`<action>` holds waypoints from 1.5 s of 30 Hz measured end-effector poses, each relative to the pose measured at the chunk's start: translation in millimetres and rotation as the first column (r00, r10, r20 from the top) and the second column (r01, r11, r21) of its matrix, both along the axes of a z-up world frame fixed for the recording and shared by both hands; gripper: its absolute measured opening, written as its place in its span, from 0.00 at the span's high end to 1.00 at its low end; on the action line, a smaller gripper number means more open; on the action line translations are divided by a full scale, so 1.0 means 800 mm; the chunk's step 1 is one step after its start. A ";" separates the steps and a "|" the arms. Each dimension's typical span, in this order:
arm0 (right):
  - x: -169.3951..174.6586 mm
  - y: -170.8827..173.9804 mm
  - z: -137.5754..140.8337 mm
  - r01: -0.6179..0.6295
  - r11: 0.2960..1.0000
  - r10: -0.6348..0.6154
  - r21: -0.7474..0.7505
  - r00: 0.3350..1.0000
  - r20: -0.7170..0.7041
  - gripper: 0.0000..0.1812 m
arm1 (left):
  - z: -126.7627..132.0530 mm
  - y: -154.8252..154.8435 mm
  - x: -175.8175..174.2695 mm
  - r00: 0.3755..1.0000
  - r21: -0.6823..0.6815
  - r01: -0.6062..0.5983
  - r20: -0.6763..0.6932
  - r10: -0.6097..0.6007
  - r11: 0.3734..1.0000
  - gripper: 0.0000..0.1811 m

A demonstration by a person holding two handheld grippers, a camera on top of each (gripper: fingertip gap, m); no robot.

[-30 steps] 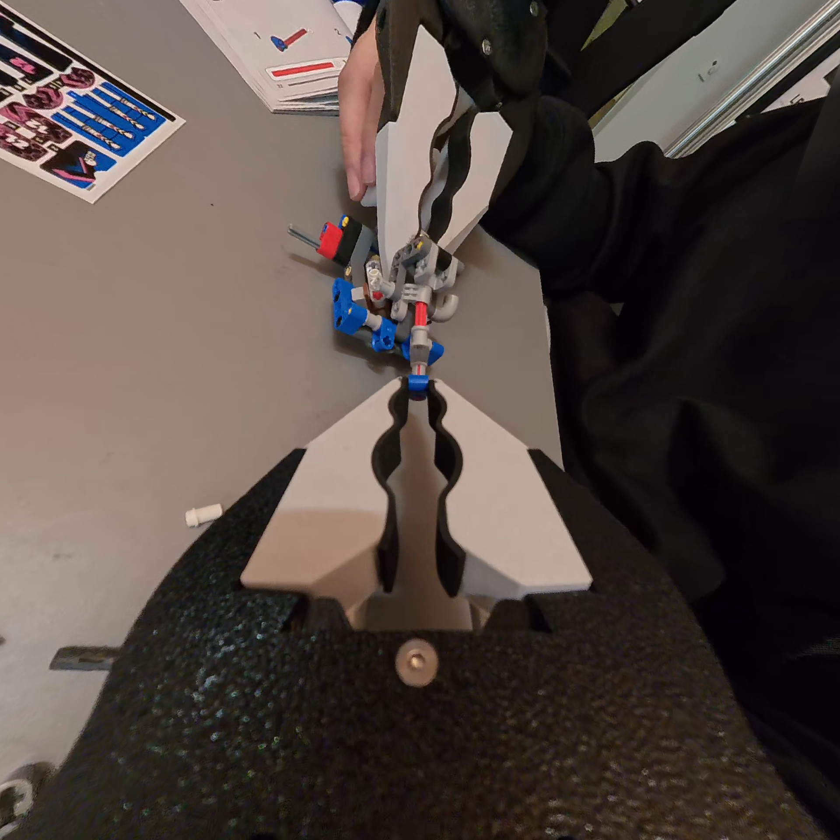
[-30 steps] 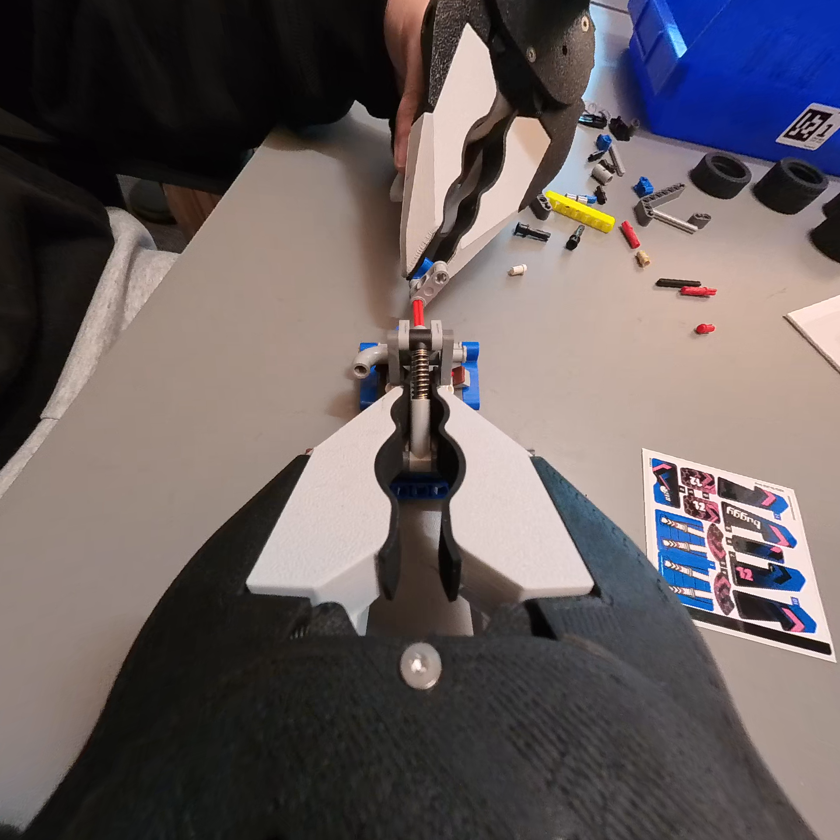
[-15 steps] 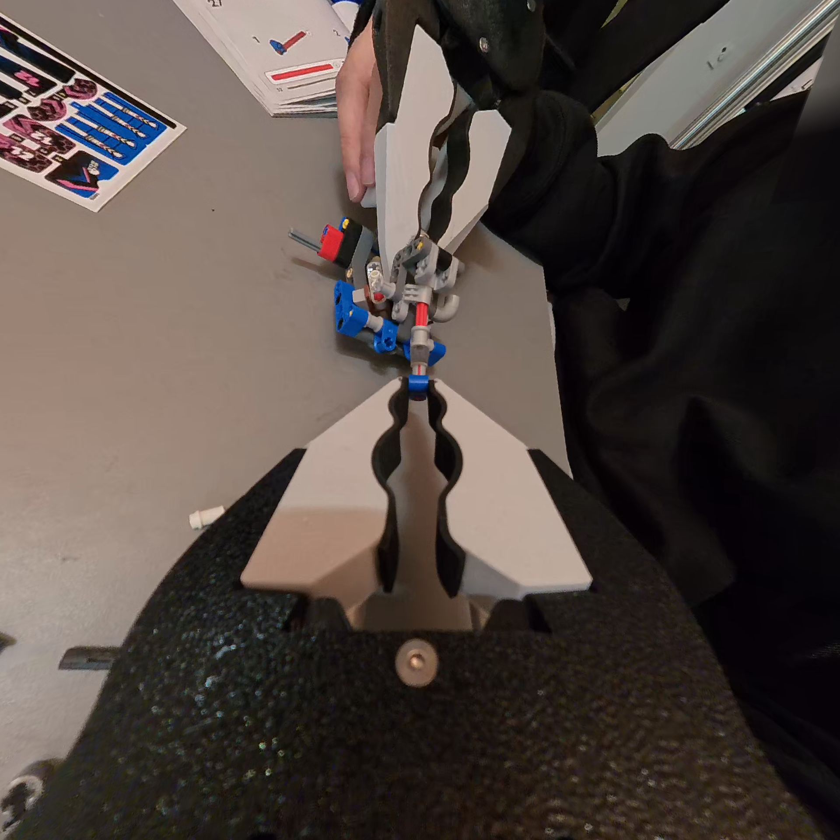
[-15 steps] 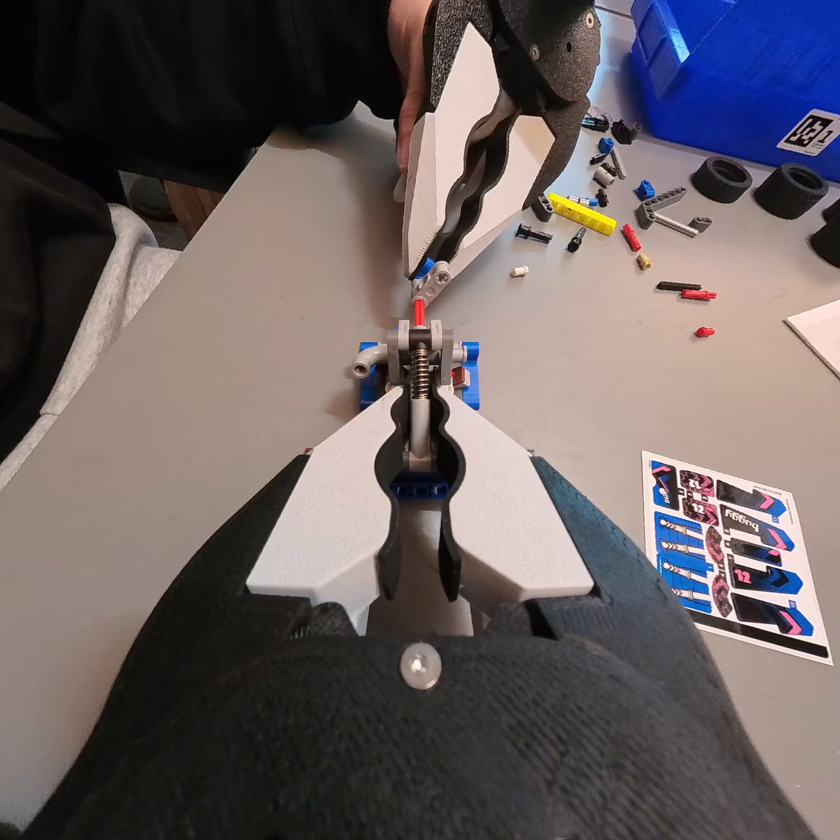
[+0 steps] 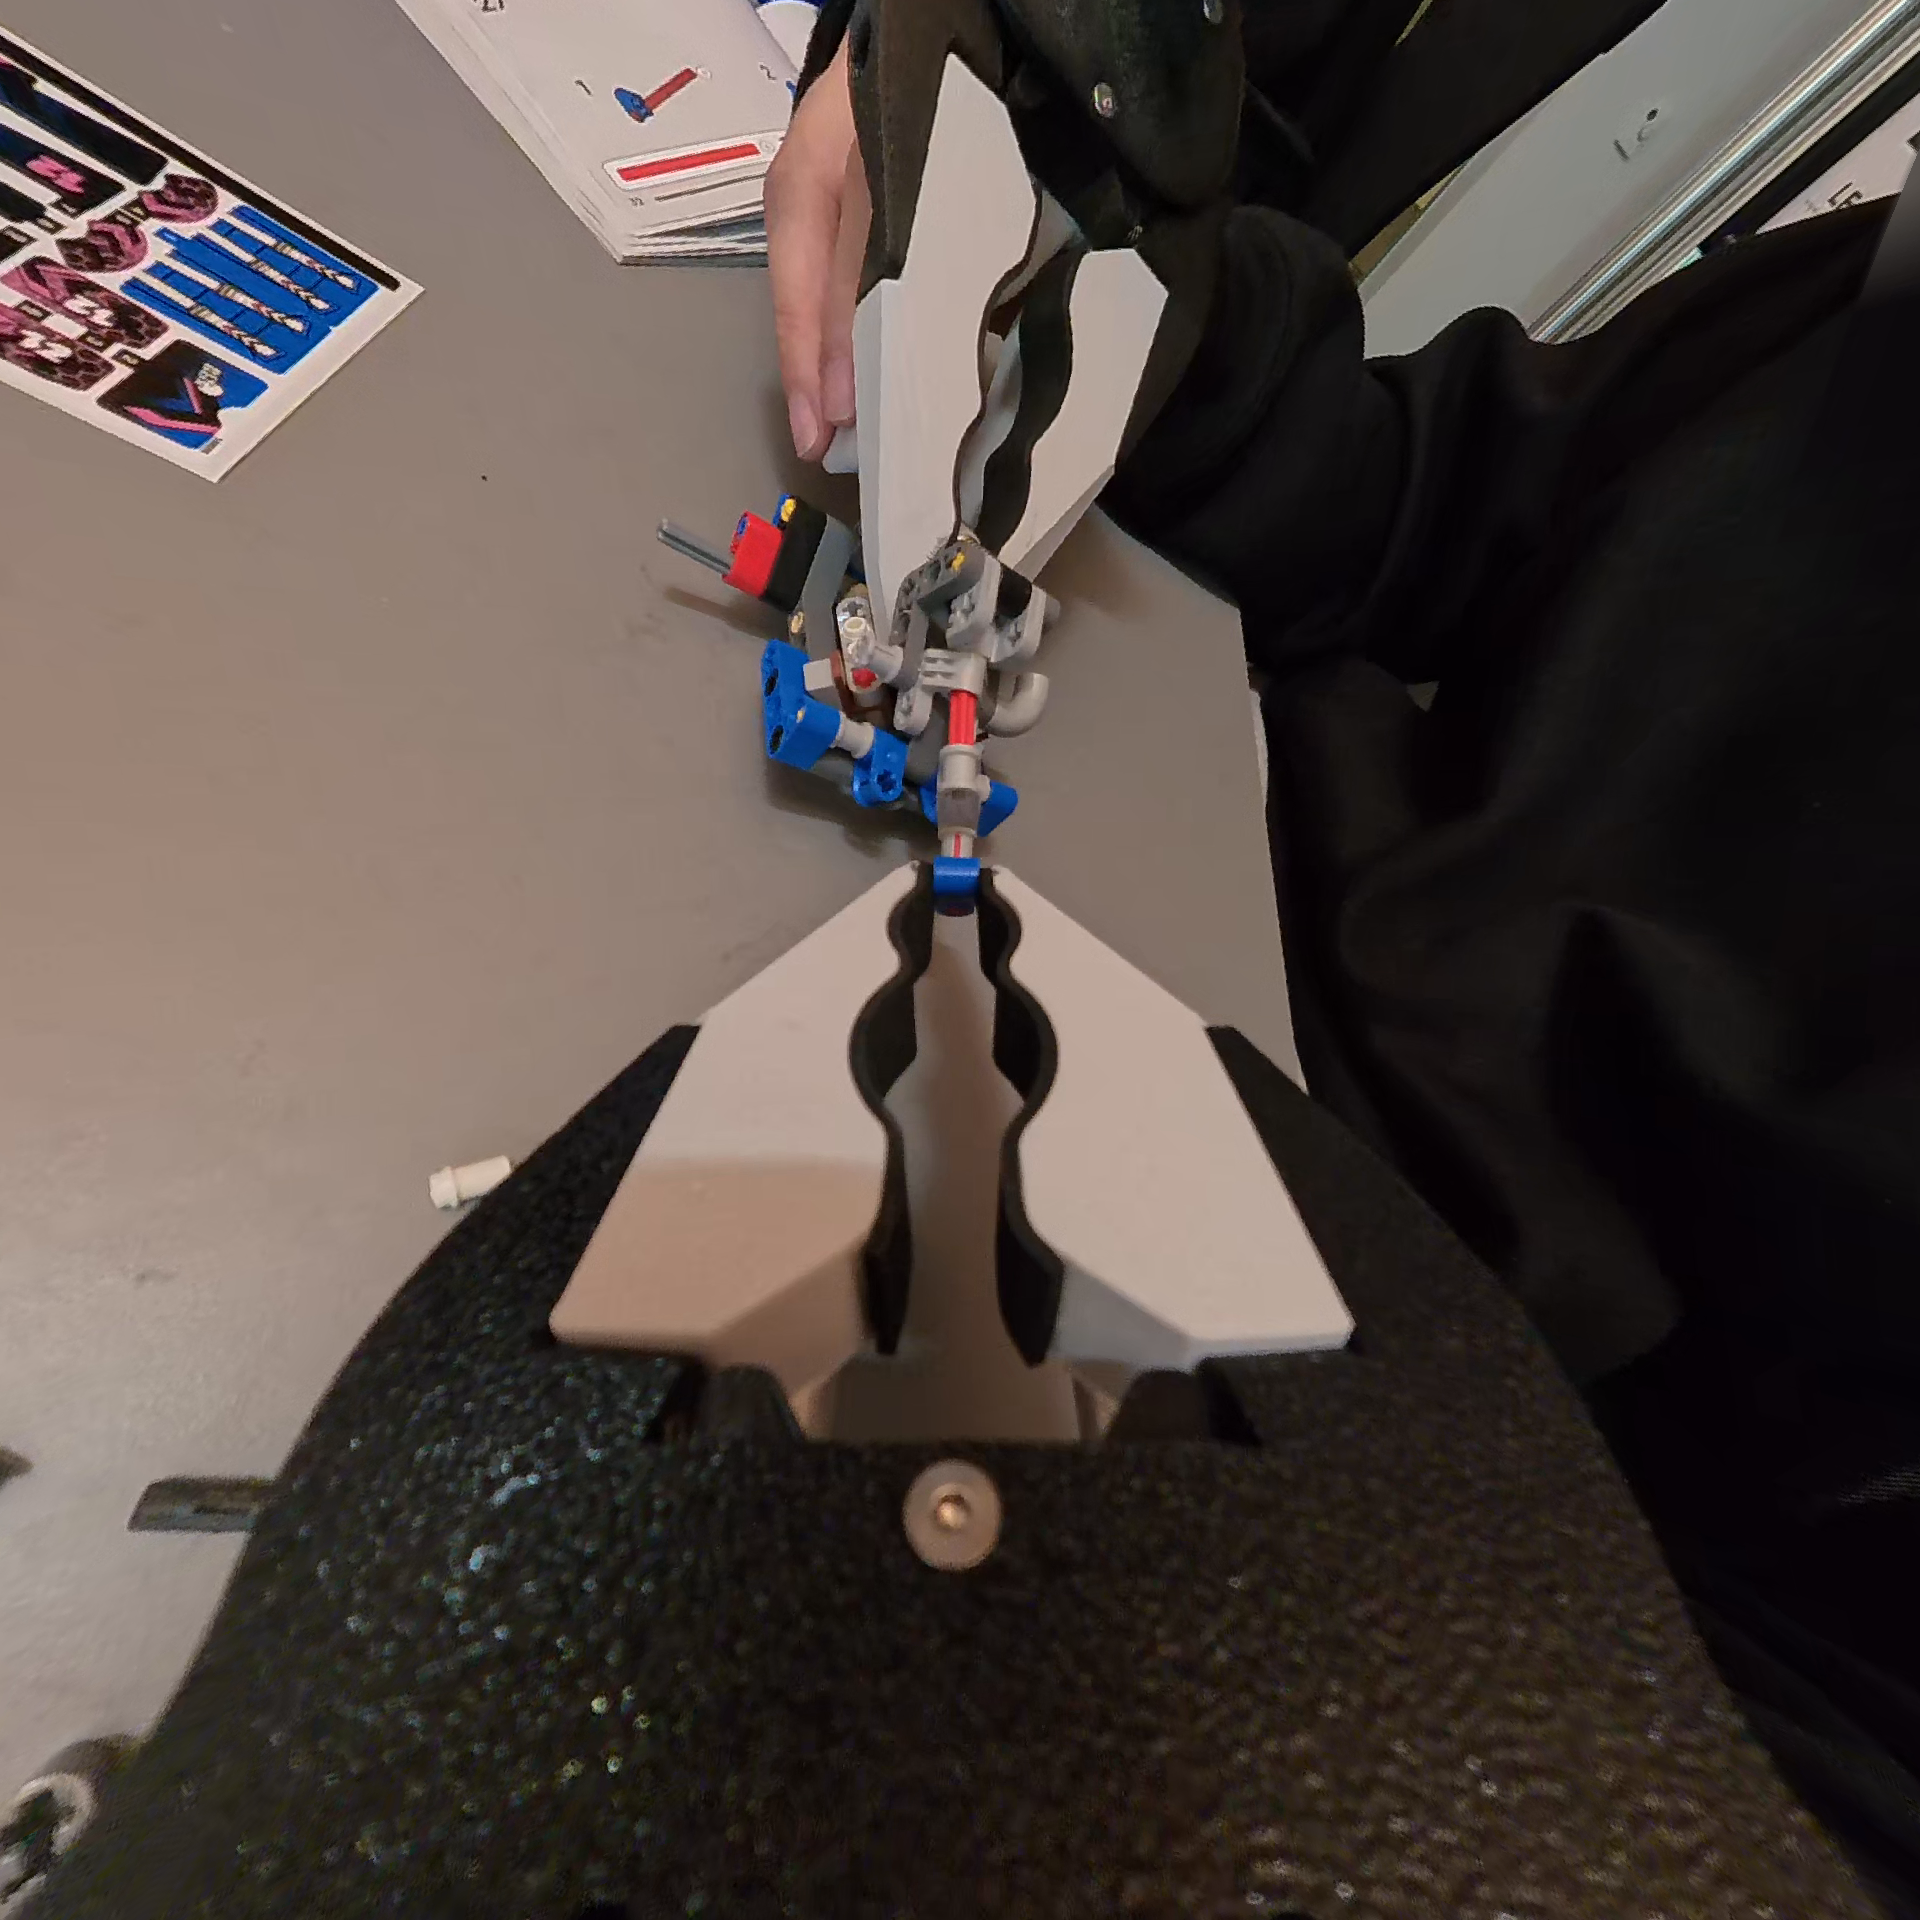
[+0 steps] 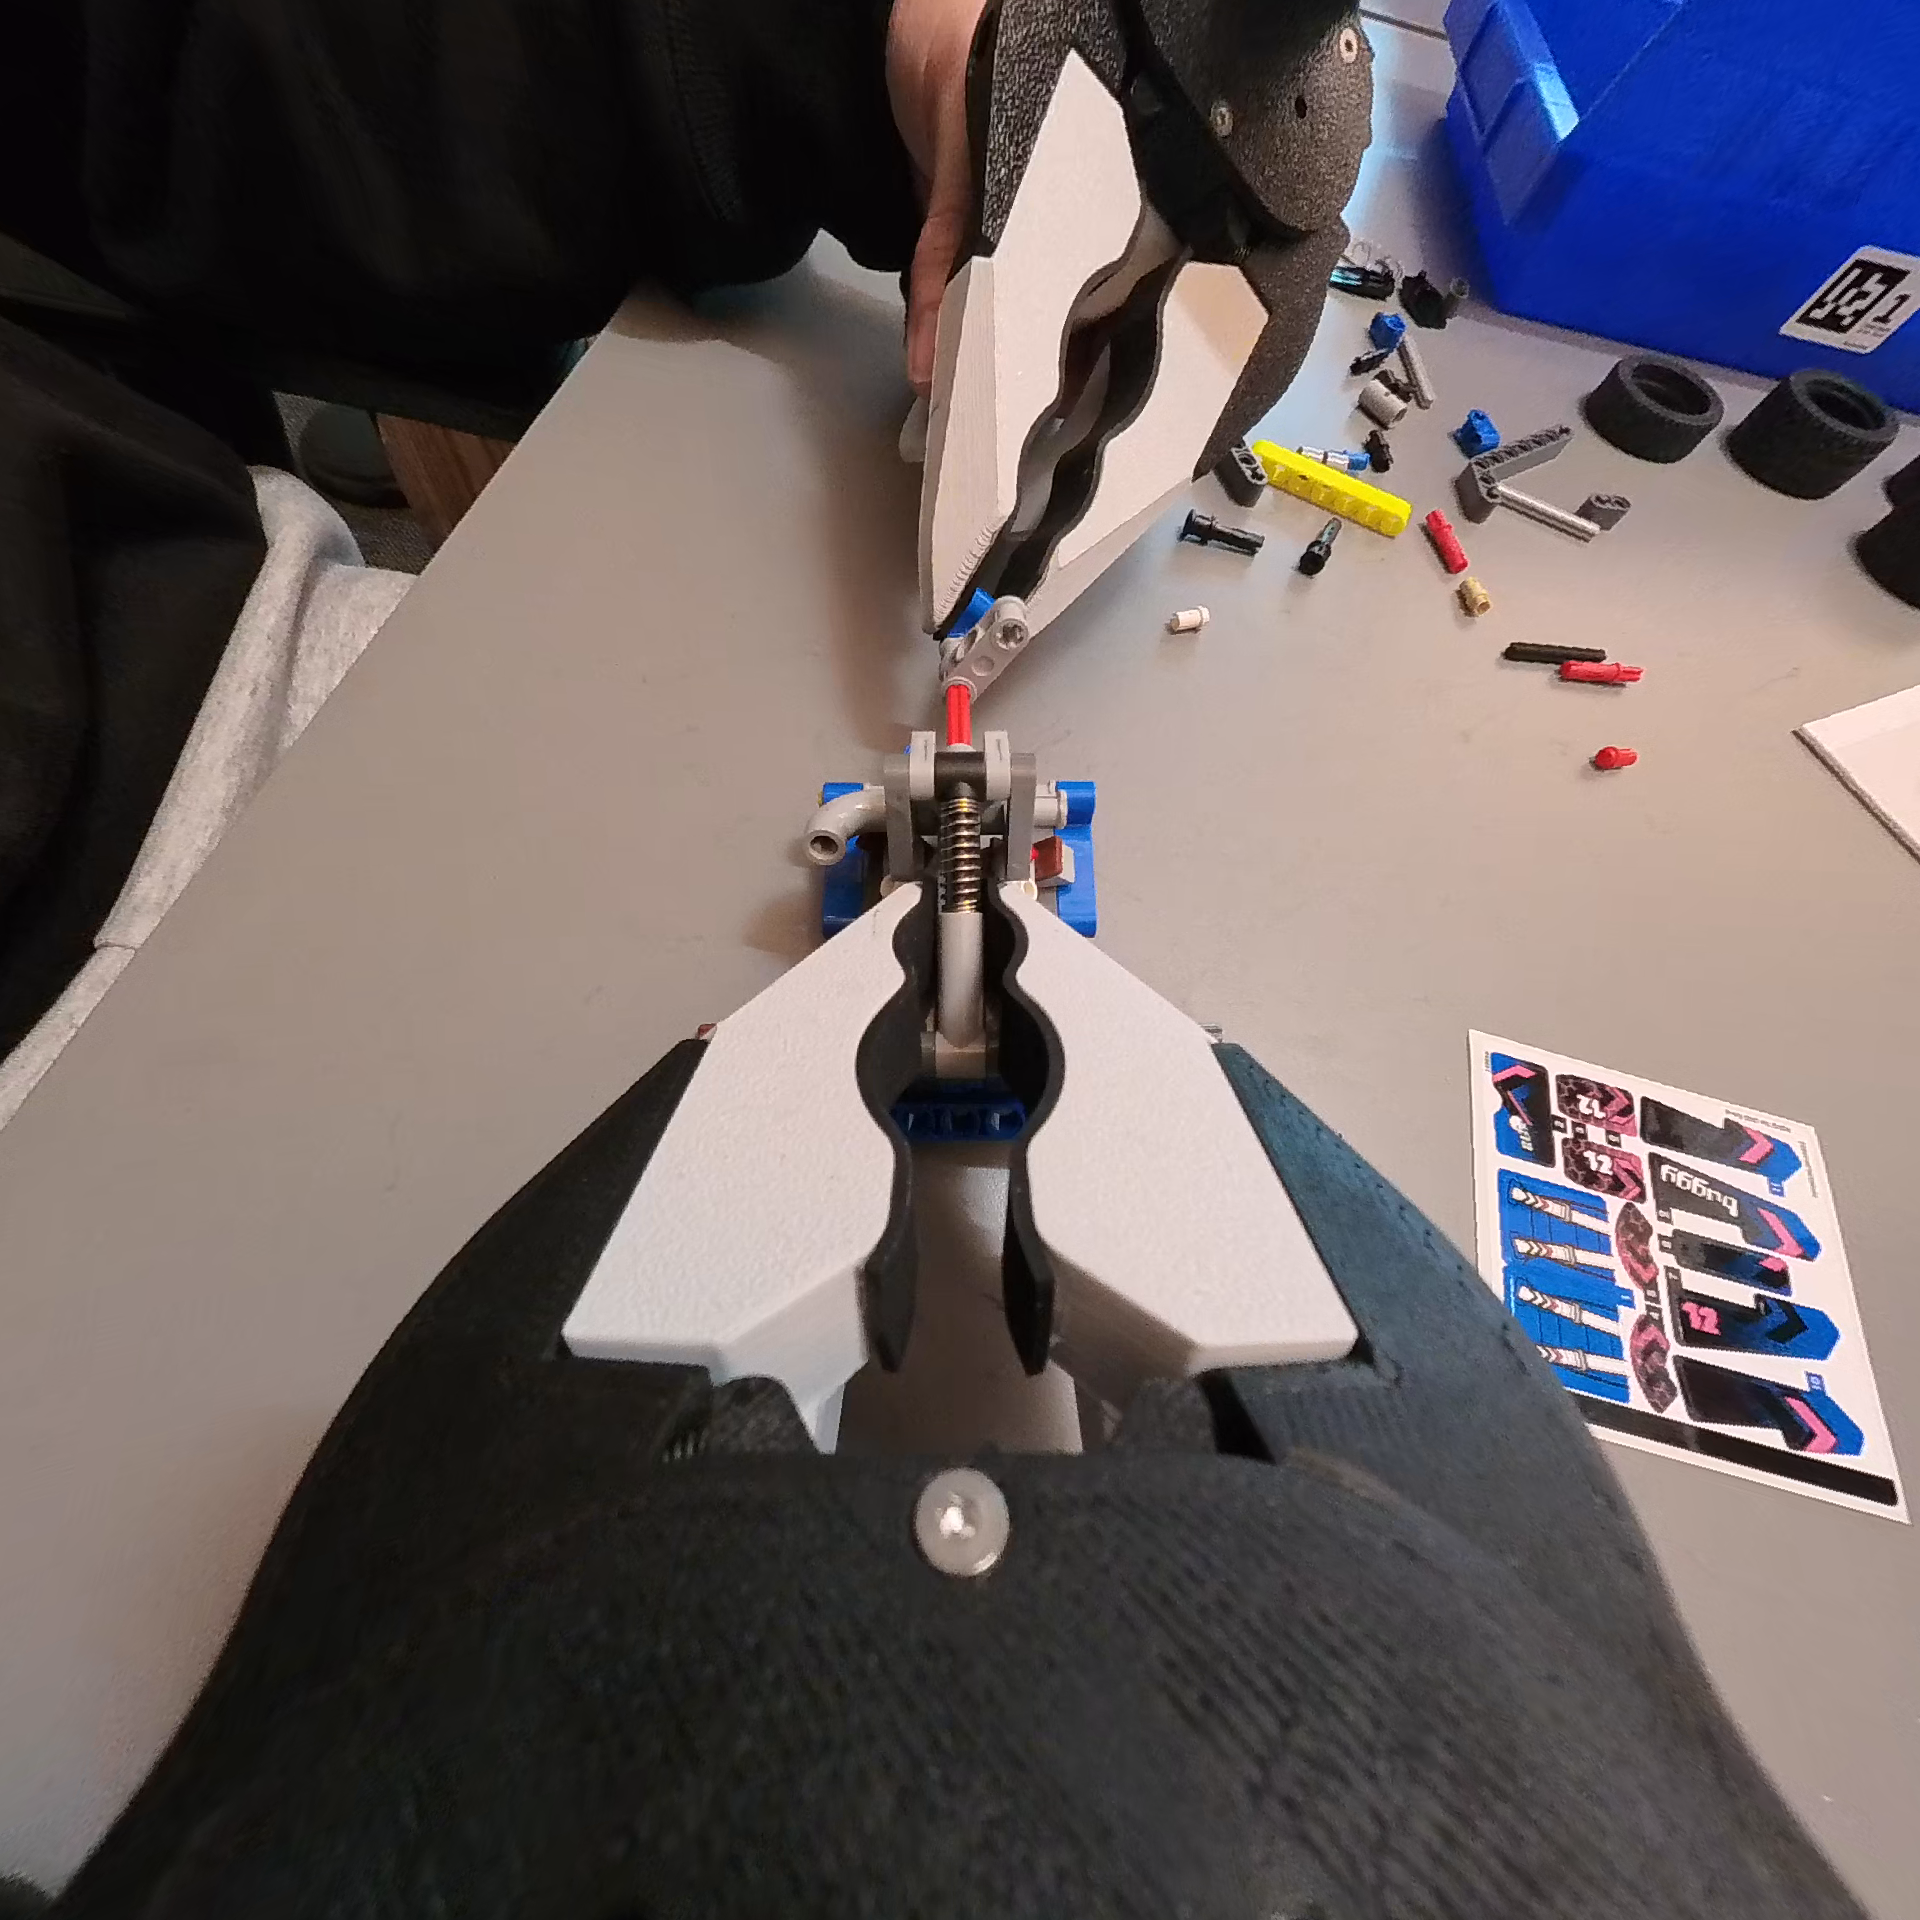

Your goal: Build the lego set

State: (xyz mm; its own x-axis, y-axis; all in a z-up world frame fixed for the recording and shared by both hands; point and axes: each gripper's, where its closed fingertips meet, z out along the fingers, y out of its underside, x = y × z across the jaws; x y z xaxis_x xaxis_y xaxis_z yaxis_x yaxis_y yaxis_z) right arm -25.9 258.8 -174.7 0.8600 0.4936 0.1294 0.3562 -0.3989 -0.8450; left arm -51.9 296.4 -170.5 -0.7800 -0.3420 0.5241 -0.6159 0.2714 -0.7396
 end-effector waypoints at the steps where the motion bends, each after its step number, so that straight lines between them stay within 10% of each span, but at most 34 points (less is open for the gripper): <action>1: 0.000 0.000 0.000 0.000 1.000 0.000 0.000 1.000 0.000 0.97 | 0.000 0.000 0.000 1.000 -0.001 0.000 -0.001 0.000 1.000 0.97; 45: 0.006 -0.003 -0.001 0.001 1.000 -0.001 0.008 1.000 0.019 0.97 | -0.003 -0.003 0.007 0.999 0.063 -0.043 0.031 0.041 0.997 0.97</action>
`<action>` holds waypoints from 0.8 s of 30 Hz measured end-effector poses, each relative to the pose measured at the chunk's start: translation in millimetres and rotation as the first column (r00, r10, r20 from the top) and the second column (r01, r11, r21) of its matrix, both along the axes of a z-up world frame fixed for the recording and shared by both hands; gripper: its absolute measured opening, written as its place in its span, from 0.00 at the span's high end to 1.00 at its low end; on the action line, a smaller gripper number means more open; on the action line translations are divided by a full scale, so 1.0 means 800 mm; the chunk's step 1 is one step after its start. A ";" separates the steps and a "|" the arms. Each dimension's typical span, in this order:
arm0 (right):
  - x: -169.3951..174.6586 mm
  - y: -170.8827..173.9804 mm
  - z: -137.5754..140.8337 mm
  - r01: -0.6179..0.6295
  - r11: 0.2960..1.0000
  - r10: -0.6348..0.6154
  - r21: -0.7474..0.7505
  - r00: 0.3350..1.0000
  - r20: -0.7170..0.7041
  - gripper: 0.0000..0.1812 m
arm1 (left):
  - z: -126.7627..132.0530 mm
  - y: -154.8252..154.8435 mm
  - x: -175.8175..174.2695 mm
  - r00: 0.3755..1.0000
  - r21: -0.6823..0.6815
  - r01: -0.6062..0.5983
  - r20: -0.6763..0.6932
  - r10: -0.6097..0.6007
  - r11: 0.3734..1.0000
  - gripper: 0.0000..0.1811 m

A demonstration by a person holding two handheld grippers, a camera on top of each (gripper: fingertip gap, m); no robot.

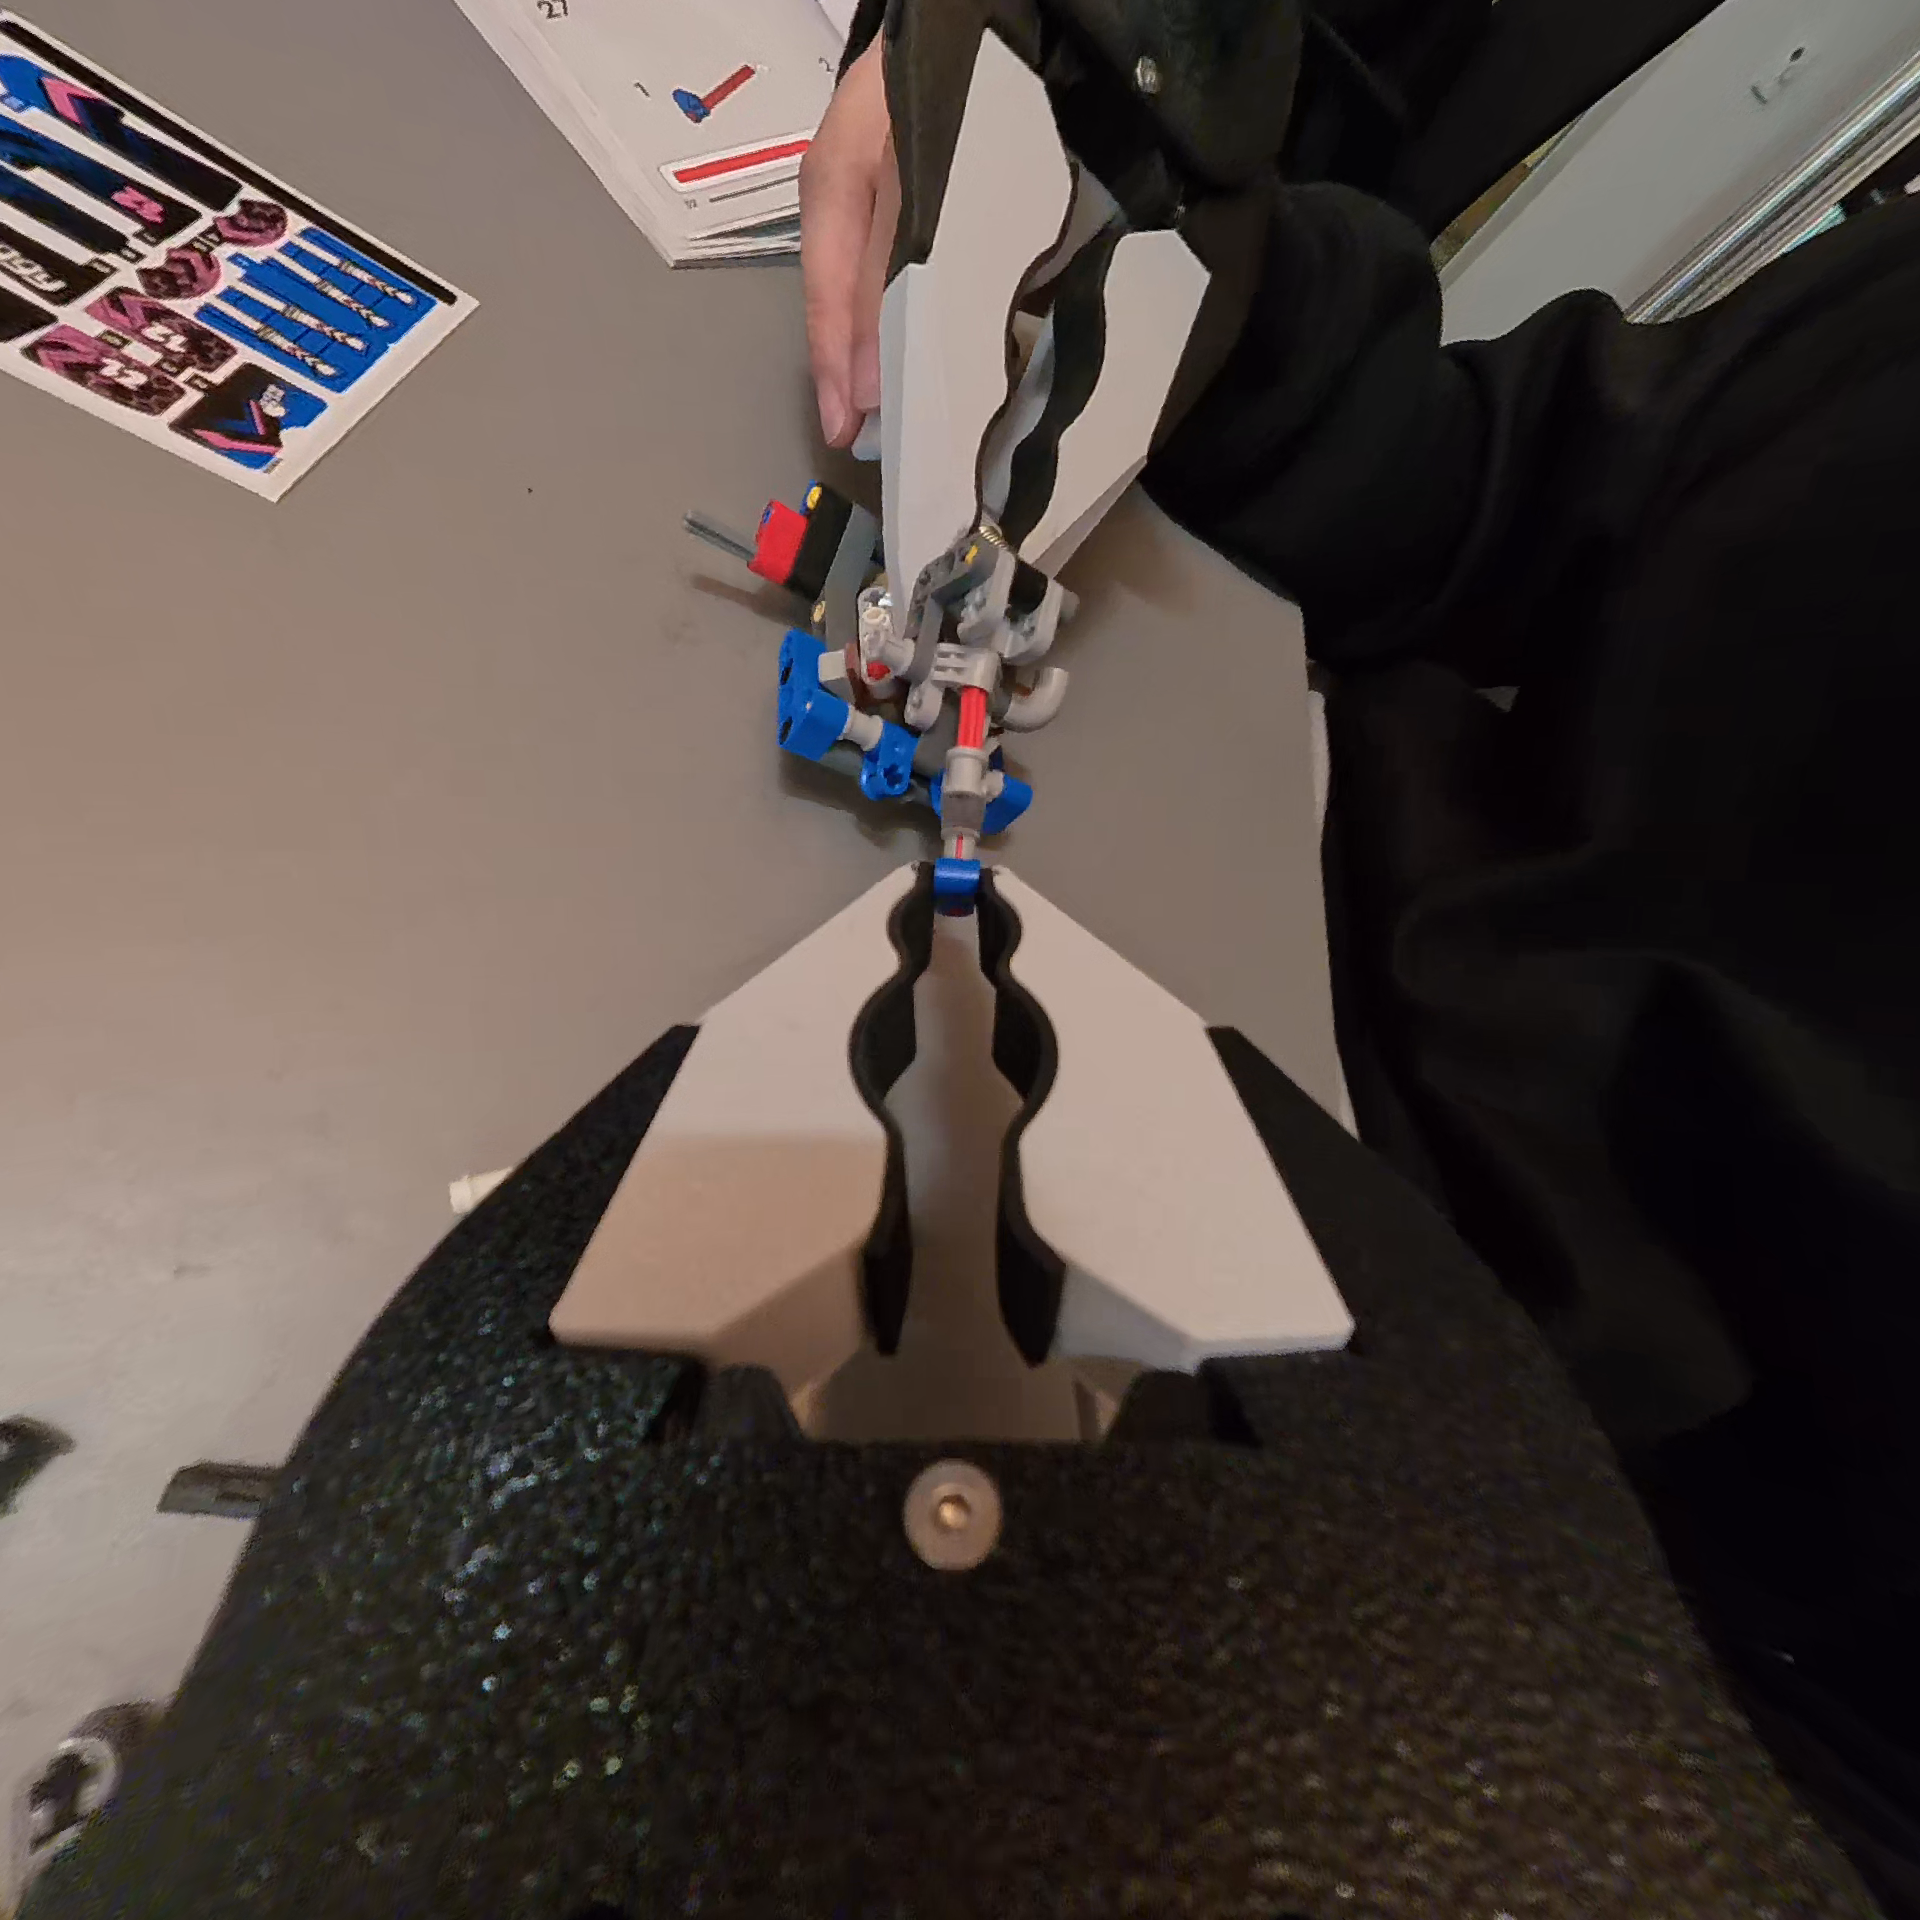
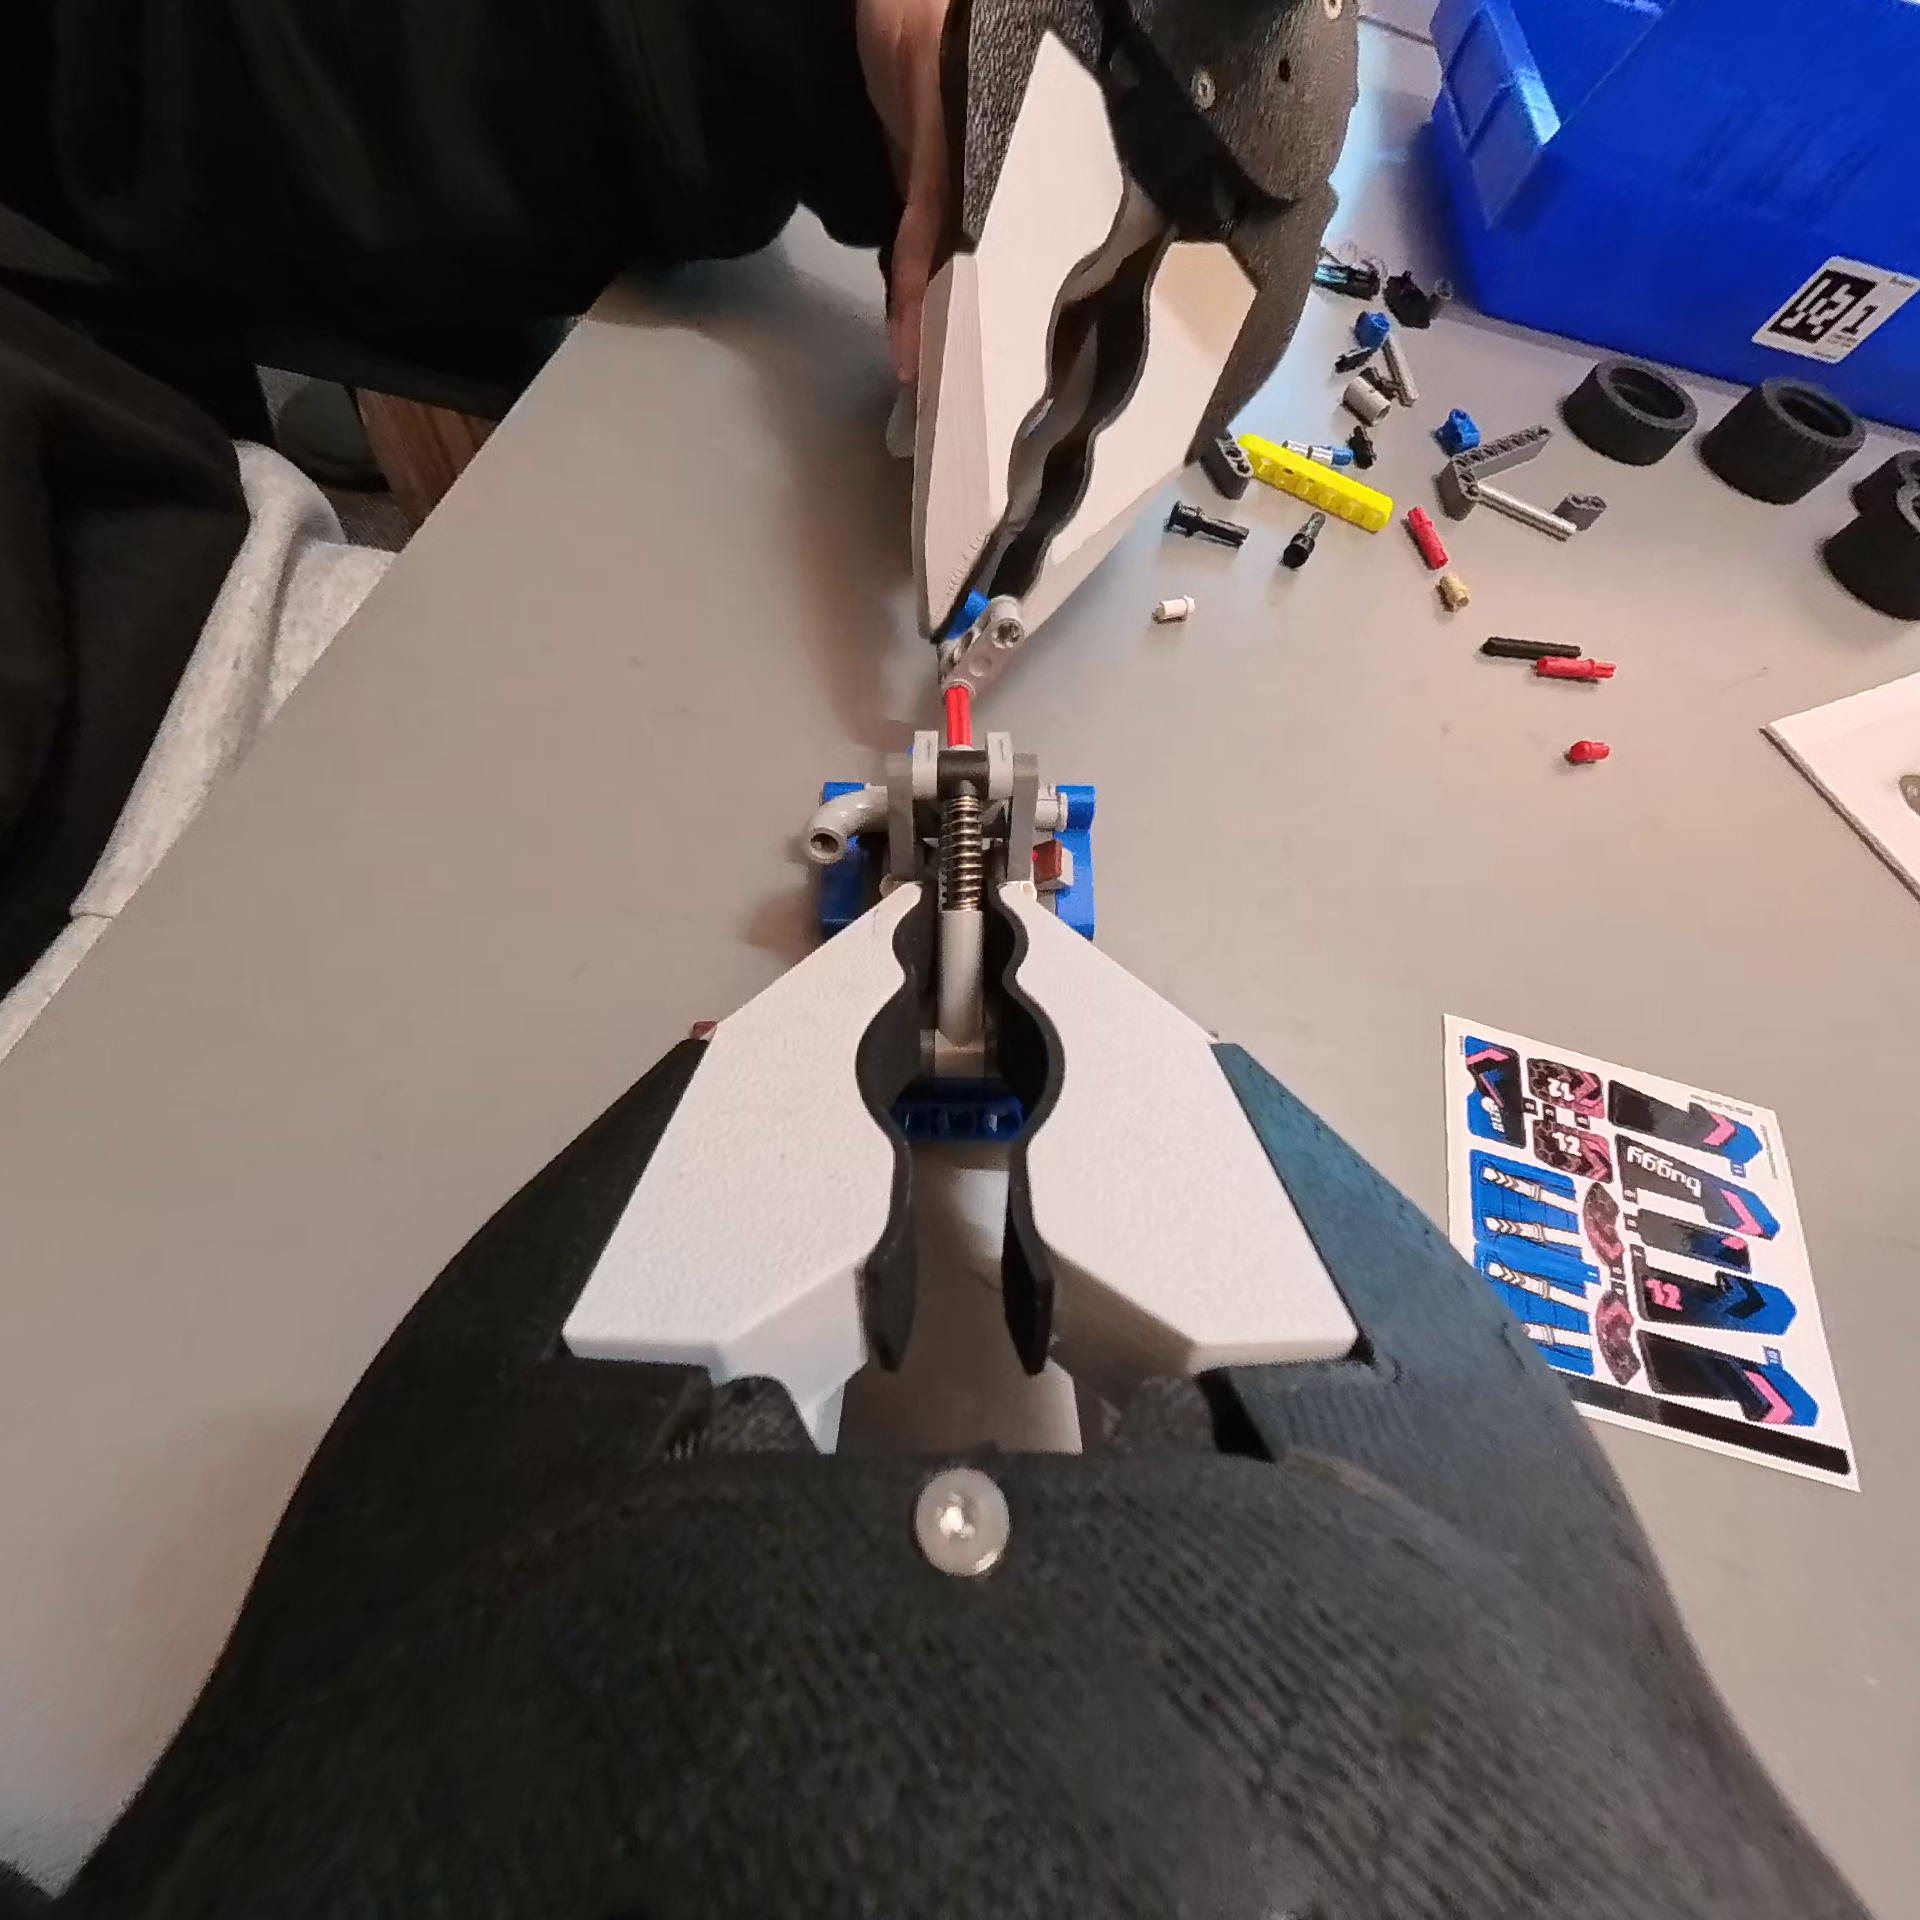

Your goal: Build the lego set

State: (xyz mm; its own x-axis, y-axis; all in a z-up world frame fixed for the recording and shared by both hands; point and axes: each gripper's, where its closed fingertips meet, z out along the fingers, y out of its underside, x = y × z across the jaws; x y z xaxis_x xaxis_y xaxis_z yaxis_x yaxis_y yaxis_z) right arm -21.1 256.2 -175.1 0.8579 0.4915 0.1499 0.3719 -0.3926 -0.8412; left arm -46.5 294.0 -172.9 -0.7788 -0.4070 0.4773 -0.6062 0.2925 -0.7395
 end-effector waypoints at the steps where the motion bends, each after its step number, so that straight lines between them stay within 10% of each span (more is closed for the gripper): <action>1: 0.000 0.000 0.000 0.001 1.000 -0.001 0.000 1.000 0.000 0.97 | -0.001 0.000 0.001 1.000 0.016 -0.003 0.015 0.002 1.000 0.97; 24: 0.003 0.001 -0.001 0.018 1.000 -0.018 -0.003 1.000 0.000 0.97 | -0.004 -0.019 0.017 0.945 0.224 -0.004 0.319 -0.069 0.975 0.97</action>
